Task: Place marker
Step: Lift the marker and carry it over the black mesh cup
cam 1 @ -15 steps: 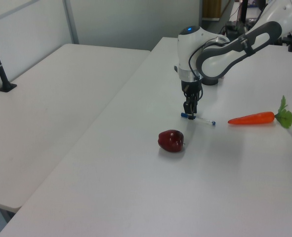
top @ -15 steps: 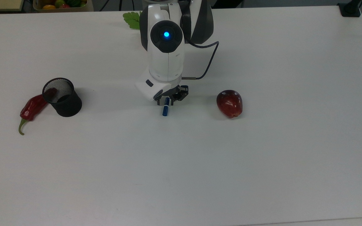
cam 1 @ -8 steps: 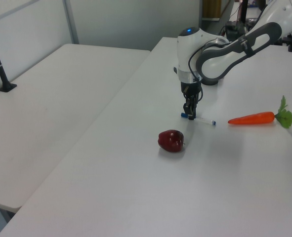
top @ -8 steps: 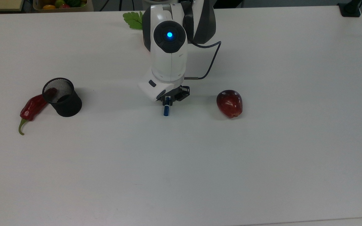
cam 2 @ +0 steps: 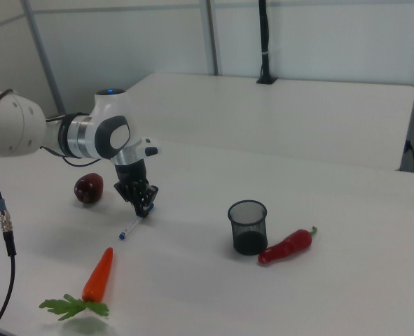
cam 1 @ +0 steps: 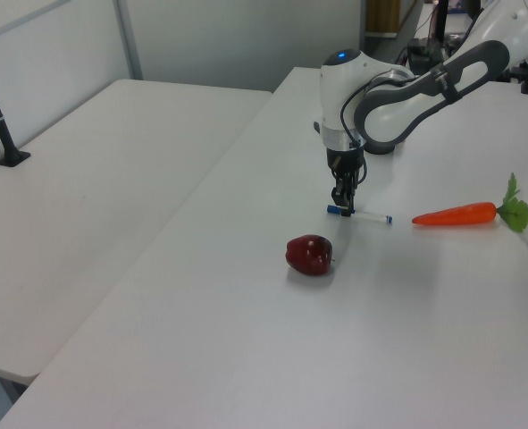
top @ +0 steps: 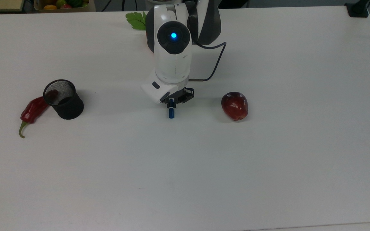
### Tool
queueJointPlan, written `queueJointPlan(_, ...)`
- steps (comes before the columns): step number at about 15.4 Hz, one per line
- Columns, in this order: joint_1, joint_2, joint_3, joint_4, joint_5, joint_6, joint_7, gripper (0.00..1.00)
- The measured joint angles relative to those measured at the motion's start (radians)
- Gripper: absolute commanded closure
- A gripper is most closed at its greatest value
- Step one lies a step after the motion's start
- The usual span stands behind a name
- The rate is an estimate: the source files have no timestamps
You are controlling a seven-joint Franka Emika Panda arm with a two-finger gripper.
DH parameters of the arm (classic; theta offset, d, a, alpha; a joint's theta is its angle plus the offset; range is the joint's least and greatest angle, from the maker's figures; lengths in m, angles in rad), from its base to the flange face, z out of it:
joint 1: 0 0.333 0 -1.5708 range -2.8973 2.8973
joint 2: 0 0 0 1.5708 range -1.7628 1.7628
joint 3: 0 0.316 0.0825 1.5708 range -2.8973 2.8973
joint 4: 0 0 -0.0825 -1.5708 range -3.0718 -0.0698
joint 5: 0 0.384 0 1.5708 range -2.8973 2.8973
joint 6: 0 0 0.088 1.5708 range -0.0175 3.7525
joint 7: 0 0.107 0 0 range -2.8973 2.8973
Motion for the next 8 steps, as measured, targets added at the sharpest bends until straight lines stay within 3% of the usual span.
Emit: queueJointPlan(8,0.001,-0.039,0.000,0.031,0.000,-0.049,0.011,0.88)
